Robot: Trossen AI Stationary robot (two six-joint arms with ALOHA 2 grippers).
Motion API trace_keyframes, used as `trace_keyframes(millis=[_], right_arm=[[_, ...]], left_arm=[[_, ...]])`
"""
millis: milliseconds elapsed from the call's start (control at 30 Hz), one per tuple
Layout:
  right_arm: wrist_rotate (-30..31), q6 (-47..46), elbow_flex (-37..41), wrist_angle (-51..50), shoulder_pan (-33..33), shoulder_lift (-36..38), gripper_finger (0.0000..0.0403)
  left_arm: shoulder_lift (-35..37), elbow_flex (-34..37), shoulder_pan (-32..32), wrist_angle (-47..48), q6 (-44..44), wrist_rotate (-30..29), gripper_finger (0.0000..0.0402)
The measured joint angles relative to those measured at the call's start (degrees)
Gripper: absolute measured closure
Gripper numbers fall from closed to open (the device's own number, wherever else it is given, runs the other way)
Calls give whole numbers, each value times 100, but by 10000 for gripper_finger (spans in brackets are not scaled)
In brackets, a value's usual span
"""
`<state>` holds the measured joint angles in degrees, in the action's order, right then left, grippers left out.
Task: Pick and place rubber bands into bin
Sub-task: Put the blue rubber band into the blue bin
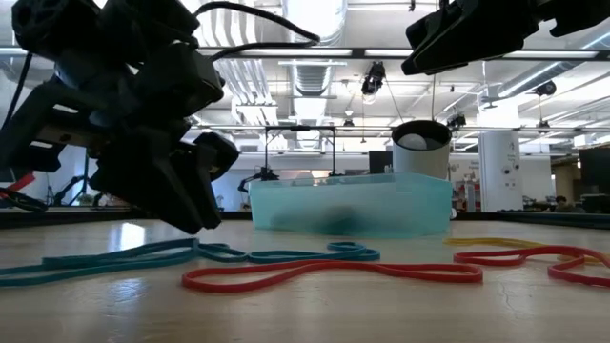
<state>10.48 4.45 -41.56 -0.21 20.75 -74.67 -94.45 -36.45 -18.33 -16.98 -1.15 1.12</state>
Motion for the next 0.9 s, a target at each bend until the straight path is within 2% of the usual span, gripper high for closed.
trace_keyframes(millis=[900], right_arm=[[0,-44,2,1,0,0,323]], left_arm=[[-186,-2,0,-13,-7,163,309]])
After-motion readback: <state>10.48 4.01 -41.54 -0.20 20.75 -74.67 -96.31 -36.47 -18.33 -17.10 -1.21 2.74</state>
